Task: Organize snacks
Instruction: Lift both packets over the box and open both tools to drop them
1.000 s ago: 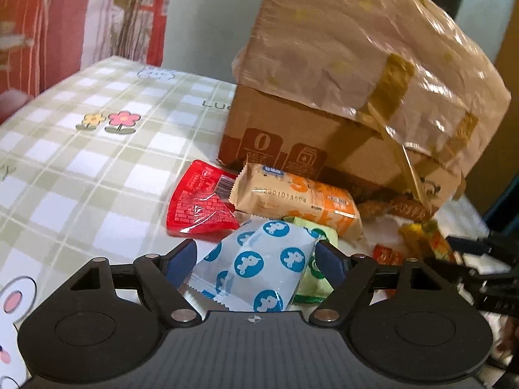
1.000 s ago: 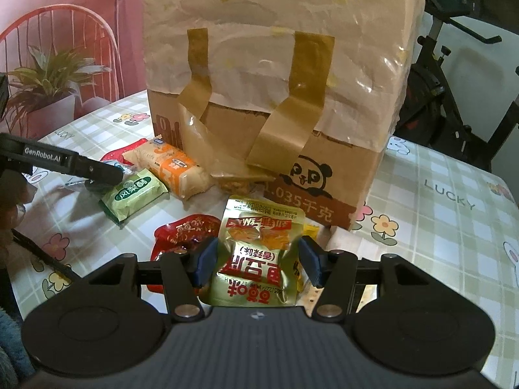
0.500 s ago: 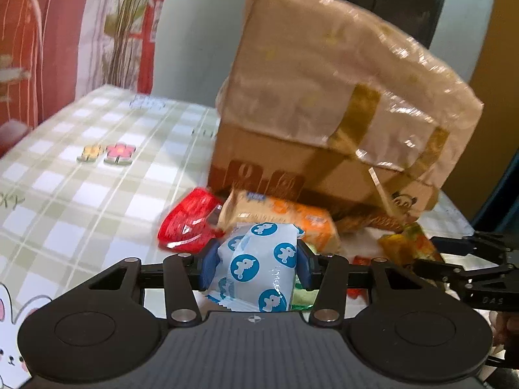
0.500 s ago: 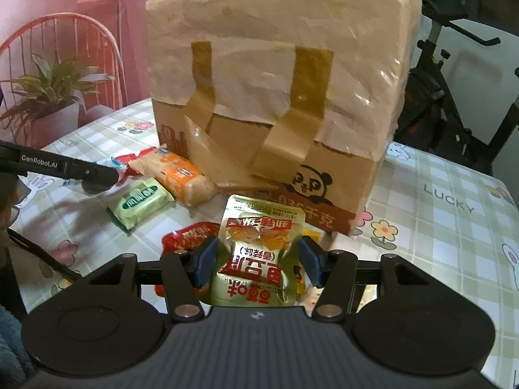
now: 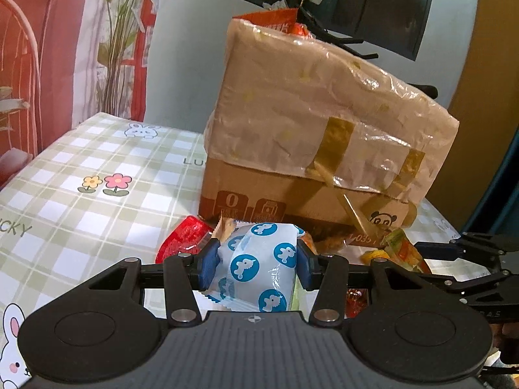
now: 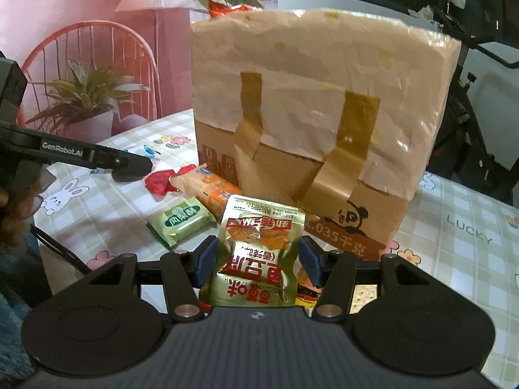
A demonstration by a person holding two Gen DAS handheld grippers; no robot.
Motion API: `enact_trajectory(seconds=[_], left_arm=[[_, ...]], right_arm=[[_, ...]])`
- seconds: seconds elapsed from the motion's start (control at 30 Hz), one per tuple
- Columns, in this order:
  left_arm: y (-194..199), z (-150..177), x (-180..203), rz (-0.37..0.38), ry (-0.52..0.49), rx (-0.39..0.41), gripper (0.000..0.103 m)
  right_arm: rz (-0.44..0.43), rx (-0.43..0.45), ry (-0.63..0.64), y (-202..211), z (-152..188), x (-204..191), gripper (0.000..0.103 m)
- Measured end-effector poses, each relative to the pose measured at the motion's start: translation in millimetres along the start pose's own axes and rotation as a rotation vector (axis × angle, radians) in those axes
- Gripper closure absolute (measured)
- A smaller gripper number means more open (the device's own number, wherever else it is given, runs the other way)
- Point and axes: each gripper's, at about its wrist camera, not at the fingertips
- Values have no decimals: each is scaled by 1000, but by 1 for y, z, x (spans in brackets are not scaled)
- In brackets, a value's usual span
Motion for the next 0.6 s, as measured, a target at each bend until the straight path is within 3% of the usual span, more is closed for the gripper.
enact_trajectory(seconds=[0.27, 0.43, 0.6], left_arm=[[14, -33, 12, 35, -48, 86, 52], [29, -77, 30, 78, -98, 195, 52], [25, -119, 52, 129, -116, 253, 52]], right_arm=[[-16, 121, 29, 23, -38, 2, 46], [-19, 242, 77, 44, -82, 8, 46], [3, 315, 104, 49, -123, 27, 46]])
Point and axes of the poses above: each gripper's, at about its wrist camera, not at the fingertips, and y roughly against the way its jaws point, x to its right, z to its underside
